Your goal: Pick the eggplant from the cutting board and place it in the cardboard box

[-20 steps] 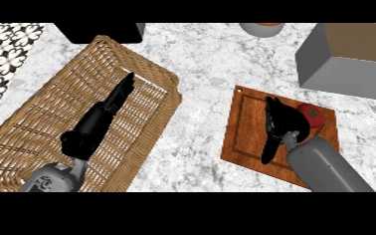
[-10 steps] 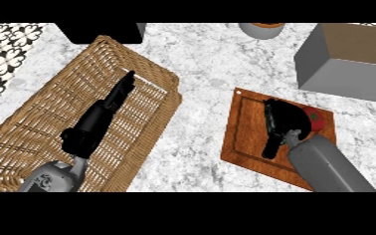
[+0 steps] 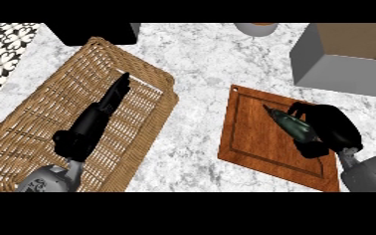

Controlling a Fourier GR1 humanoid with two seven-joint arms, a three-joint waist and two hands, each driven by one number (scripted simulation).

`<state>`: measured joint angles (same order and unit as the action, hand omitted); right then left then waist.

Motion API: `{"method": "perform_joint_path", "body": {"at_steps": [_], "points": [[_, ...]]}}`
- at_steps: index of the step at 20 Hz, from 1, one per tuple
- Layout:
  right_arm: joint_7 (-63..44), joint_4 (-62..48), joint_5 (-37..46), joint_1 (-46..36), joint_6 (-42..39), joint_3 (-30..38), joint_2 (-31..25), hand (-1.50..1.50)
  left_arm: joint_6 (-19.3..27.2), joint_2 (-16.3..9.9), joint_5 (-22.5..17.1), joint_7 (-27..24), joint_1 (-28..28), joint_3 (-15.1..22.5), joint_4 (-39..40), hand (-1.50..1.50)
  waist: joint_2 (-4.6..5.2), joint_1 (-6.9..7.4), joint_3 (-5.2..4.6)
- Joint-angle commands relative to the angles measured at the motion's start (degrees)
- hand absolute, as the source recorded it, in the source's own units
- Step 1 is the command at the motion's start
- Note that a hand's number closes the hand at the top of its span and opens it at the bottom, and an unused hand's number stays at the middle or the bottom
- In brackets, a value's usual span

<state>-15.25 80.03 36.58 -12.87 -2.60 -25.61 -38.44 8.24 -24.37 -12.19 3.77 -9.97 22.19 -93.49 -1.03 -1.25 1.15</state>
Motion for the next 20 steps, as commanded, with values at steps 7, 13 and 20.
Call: {"method": "perform_joint_path", "body": {"at_steps": [7, 13, 20], "points": [[7.8, 9.1, 3.6, 5.6, 13.3, 10.0, -7.7, 1.5, -1.7, -0.9, 0.8, -0.3, -0.7, -0.8, 1.2, 0.0, 0.79, 0.34, -1.17], [9.9, 26.4, -5.7, 15.2, 10.4, 17.8, -13.2, 1.5, 0.2, 1.4, 2.3, -1.5, -3.7, -0.5, 6.8, 0.0, 0.77, -1.1, -1.21], [1.8, 43.9, -15.4, 21.0, 8.1, 30.8, -13.9, 1.5, 0.1, -1.0, 0.7, -0.4, 0.1, -0.7, 1.9, 0.0, 0.59, -0.85, -1.2]]}}
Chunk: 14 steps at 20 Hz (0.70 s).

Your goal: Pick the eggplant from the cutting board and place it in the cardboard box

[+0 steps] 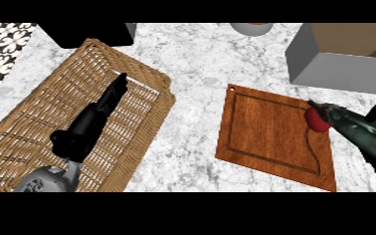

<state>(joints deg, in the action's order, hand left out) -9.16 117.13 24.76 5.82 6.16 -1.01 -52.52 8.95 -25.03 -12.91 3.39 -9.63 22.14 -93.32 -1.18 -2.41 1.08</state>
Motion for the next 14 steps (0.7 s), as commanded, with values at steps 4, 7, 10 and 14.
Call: {"method": "perform_joint_path", "body": {"at_steps": [4, 7, 10, 14], "points": [[-5.2, 7.5, -12.7, 2.5, -4.0, 15.9, 0.2, 1.5, -1.5, 1.8, 0.7, -2.6, -2.8, -0.9, 6.6, 0.0, 1.04, 0.33, -1.14], [-10.7, 9.8, -12.6, 2.3, -7.1, 19.3, -0.4, 1.5, -1.1, 0.7, 1.5, -0.2, -2.5, -0.9, 3.5, 0.0, 1.0, 1.24, -1.12], [-8.3, 1.7, -11.8, -1.6, -7.3, 20.8, 0.0, 1.5, -1.0, 1.5, 2.2, -0.2, -1.6, 0.5, 2.0, 0.0, 1.19, 2.33, -1.09], [-10.0, -2.5, -13.6, -7.1, -9.9, 22.0, -1.2, 1.5, -2.1, 2.7, 2.2, -0.2, -4.9, -0.7, 5.8, 0.0, 1.28, 2.38, -1.1]]}}
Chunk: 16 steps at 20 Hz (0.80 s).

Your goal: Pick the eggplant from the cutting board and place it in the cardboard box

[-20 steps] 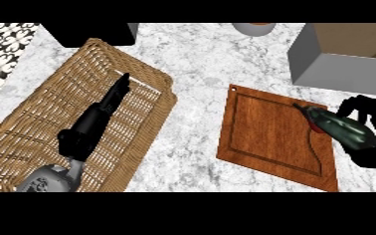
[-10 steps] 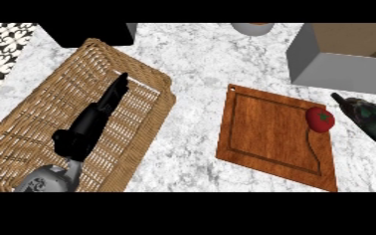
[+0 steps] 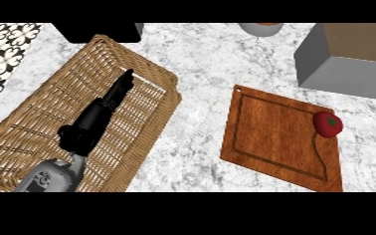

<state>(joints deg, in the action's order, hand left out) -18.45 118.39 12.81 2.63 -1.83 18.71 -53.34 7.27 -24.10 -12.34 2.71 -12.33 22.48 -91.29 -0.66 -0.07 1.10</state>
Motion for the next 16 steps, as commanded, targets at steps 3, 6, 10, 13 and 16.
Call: {"method": "perform_joint_path", "body": {"at_steps": [3, 6, 10, 13, 16], "points": [[0.1, -10.8, -0.8, -10.8, -2.0, -1.7, -0.7, 1.5, -0.9, 2.6, 2.4, -1.7, -2.5, -0.3, 5.1, 0.0, 0.93, 0.73, -1.12], [-1.9, -12.4, -2.5, -14.2, -4.8, -1.0, -1.9, 1.5, -0.4, 3.9, 2.6, -0.7, -3.1, 0.2, 6.7, 0.0, 0.87, 0.33, -1.14], [0.4, -22.5, -0.2, -21.7, -3.4, -4.1, -0.6, 1.5, -0.4, 2.1, 1.6, 0.8, -1.6, -0.4, 2.1, 0.0, 0.93, 1.34, -1.11], [1.2, -28.6, 3.5, -26.0, -3.2, -6.9, -1.1, 1.5, -0.7, 2.6, 2.7, -2.6, -0.5, 0.8, 4.7, 0.0, 1.05, 1.55, -1.14], [4.1, -34.5, 9.0, -28.9, 0.7, -9.7, 1.0, 1.5, 0.0, 4.0, 3.5, -3.6, -2.3, 0.9, 7.2, 0.0, 1.24, 1.6, -1.13]]}}
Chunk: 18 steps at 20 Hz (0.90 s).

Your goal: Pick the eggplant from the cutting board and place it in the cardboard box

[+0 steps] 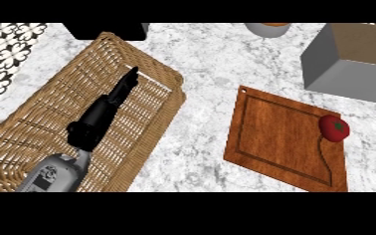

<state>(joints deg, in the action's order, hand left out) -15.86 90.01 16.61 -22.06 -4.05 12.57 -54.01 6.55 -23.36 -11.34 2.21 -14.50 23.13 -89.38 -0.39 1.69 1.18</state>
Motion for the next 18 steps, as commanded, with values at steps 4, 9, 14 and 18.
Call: {"method": "perform_joint_path", "body": {"at_steps": [4, 9, 14, 18], "points": [[7.5, -16.3, 8.7, -8.2, 3.3, -5.6, 2.2, 1.5, -0.2, 2.2, 1.1, -0.1, -0.7, 0.0, 3.3, 0.0, 0.88, -0.17, -1.17], [11.4, -26.0, 14.2, -11.4, 6.0, -9.1, 5.5, 1.5, 2.9, 2.8, 3.2, 1.8, 1.3, 2.3, 0.2, 0.0, 0.78, -0.04, -1.15], [16.3, -41.9, 13.8, -17.0, 8.2, -7.6, 10.1, 1.5, -0.8, 0.3, 0.4, -0.8, -0.2, -0.2, 1.6, 0.0, 1.21, 0.76, -1.09], [16.2, -48.2, 10.2, -16.9, 7.0, -4.9, 14.1, -1.5, 1.0, 0.9, 0.9, 2.3, -1.0, 0.5, -0.2, 0.0, 0.99, 0.13, -1.05]]}}
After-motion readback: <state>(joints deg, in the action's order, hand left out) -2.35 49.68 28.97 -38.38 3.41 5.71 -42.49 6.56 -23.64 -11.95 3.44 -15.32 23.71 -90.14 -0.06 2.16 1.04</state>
